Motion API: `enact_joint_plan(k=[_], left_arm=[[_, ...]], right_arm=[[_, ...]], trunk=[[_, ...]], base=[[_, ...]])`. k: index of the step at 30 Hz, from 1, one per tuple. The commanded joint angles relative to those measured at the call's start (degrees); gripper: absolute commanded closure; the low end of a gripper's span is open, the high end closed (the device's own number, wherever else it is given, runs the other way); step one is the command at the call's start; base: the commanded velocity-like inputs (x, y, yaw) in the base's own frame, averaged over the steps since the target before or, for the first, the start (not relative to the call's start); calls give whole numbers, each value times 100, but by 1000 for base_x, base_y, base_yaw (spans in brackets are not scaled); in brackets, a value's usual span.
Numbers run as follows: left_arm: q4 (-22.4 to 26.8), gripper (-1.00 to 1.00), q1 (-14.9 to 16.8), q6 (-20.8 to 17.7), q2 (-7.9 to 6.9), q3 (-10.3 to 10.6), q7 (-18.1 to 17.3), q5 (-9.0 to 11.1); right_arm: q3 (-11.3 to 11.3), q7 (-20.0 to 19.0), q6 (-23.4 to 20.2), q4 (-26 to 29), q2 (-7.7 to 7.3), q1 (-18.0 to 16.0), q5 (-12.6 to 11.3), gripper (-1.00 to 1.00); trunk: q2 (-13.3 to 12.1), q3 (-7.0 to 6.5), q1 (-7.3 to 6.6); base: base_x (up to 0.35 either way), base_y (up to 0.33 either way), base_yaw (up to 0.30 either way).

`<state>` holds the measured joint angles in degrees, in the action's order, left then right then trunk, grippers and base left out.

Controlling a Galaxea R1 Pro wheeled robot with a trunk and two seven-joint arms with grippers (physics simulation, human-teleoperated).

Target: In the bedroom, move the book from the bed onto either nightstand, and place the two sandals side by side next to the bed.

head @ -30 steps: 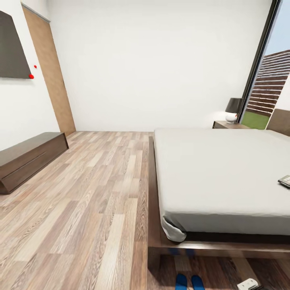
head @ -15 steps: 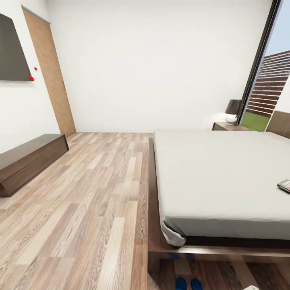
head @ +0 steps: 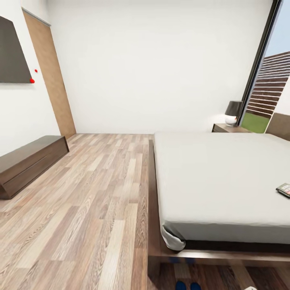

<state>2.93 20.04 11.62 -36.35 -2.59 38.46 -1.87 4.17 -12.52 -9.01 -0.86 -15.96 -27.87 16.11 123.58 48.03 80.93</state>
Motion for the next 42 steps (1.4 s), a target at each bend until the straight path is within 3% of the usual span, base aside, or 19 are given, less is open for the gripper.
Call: enact_joint_plan(k=[1, 7, 11, 14, 17, 22, 24, 27, 28, 32, 42], left_arm=[[-11, -100, 2, 52, 7, -30, -107, -14], [-10, -100, -149, 129, 91, -38, -674, 16], [-15, -100, -306, 263, 300, -55, -1254, 21], [-14, -100, -407, 389, 543, -69, -1584, 27], [-13, -100, -526, 472, 751, -76, -1840, 35], [-18, -100, -657, 532, 950, -87, -2139, 52], [-16, -100, -672, 538, 1000, -88, -2198, 75], [-14, -100, -700, 549, 1202, -87, -2340, 165], [-13, -100, -712, 553, 1331, -86, -2398, 202], [-13, -100, -727, 550, 1519, -76, -2459, 227], [-19, -100, -737, 537, 1717, -73, -2495, 237]], right_arm=[[36, -18, 36, -30, -2, -7, 9, -100], [27, -9, 145, -100, -5, -4, 7, -100], [24, -1, 186, -123, 9, 24, -37, -100], [23, 5, 196, -128, 20, 88, -119, -100], [22, 9, 201, -131, 20, 127, -190, -100], [22, 11, 222, -130, 4, 160, -241, -100], [22, 13, 246, -131, 2, 163, -246, -100], [22, 19, 325, -132, 3, 170, -256, -100], [22, 23, 358, -130, 5, 172, -263, -100], [22, 23, 393, -130, 19, 175, -270, -100], [24, 23, 414, -133, 22, 193, -265, -100]], trunk=[[-39, -13, -24], [-280, -121, -155], [-440, -193, -243], [-560, -247, -309], [-681, -300, -375], [-881, -390, -485], [-962, -426, -529], [-1082, -480, -595], [-1122, -498, -617], [-1282, -570, -704], [-1683, -749, -924]], base=[[0, 0, 0], [0, 0, 0], [0, 0, 0], [0, 0, 0], [0, 0, 0], [0, 0, 0], [0, 0, 0], [0, 0, 0], [0, 0, 0], [0, 0, 0], [0, 0, 0]])
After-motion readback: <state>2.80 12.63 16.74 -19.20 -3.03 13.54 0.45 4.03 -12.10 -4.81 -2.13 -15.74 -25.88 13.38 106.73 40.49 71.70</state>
